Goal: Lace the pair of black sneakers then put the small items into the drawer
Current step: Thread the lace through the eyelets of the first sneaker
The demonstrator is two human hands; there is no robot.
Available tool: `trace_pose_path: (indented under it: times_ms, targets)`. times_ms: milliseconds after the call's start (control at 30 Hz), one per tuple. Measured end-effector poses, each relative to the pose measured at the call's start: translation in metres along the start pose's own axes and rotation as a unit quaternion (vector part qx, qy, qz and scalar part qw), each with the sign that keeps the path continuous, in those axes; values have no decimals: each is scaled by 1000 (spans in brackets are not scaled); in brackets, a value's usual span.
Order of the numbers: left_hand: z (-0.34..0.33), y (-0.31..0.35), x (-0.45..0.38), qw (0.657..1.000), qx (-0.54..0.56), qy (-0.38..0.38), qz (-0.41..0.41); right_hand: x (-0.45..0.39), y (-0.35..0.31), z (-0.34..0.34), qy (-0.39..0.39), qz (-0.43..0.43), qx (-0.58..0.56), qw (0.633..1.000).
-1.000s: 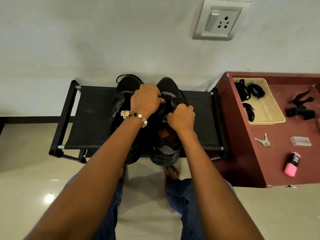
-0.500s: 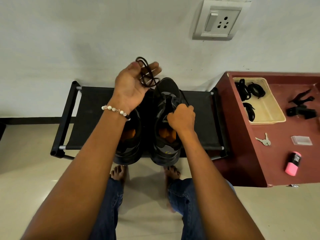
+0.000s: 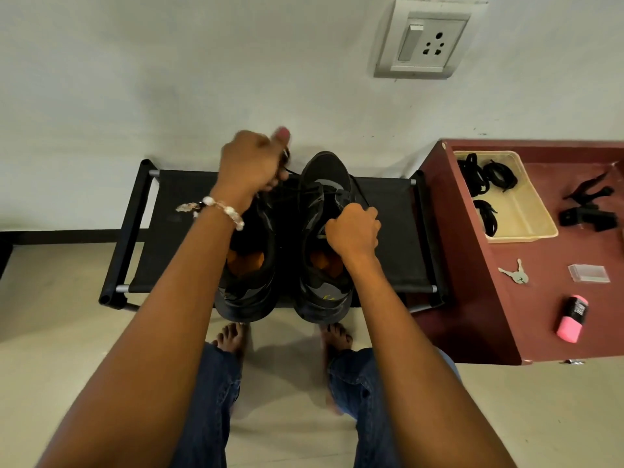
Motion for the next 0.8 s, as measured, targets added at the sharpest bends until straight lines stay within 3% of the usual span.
trace_pose_path:
  times_ms: [33, 67, 133, 267, 667, 800]
  targets:
    - [-7, -3, 1, 990, -139, 14, -31, 0, 0, 0, 1, 1, -2, 1000]
    - [-15, -4, 2, 957, -278, 49, -68, 0, 0, 1, 3, 2, -2, 1000]
    - [-34, -2, 3, 887, -430, 85, -144, 0, 0, 2, 6, 3, 2, 1000]
    - [-61, -12, 1, 888, -433, -25, -152, 0, 0, 3, 7, 8, 6, 1000]
    - [-56, -27, -6, 923, -365, 22, -117, -5, 3, 0, -13, 2, -35, 999]
    - [-60, -32, -9, 885, -446, 0, -132, -5, 2, 2, -18, 0, -48, 999]
Point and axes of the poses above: each hand's wrist, its own x-axis away from the middle knuckle, its own z-axis out of the back of the hand, y = z × x, the point moved 3 cm from there along -x, towards the middle knuckle, and after that the axes turned 3 degrees about z, right-handed, at the moved point
